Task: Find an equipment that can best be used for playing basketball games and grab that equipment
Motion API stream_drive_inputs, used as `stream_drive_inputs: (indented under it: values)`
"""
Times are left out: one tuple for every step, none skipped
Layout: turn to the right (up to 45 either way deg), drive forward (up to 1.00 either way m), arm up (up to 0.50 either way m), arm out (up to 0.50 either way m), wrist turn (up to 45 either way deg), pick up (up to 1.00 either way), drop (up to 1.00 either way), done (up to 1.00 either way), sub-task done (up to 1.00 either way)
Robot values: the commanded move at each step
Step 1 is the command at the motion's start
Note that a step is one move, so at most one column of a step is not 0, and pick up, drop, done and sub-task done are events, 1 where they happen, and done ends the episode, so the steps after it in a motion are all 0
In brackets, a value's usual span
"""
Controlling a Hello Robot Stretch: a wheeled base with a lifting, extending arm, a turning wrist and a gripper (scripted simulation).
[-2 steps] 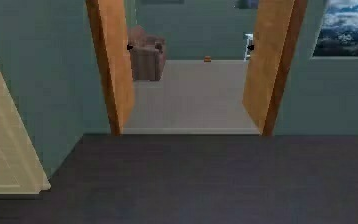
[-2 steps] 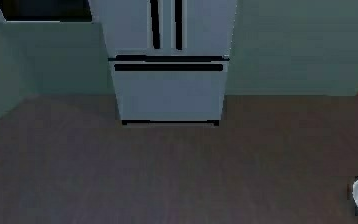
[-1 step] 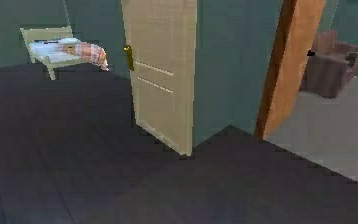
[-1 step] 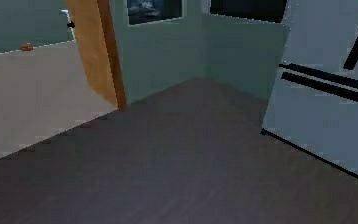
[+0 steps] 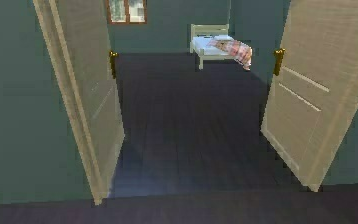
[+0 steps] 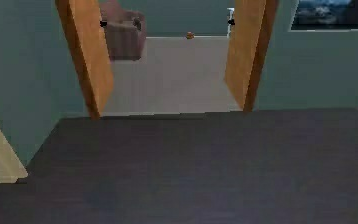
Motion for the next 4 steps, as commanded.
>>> stream_drive_inputs:
  values:
    - [0.0,0.95,0.0,0.0,0.0,0.0,0.0,0.0,0.0]
    - [-3.0,0.0,0.0,0.0,0.0,0.0,0.0,0.0,0.0]
    - [0.0,1.0,0.0,0.0,0.0,0.0,0.0,0.0,0.0]
    - [-3.0,0.0,0.0,0.0,0.0,0.0,0.0,0.0,0.0]
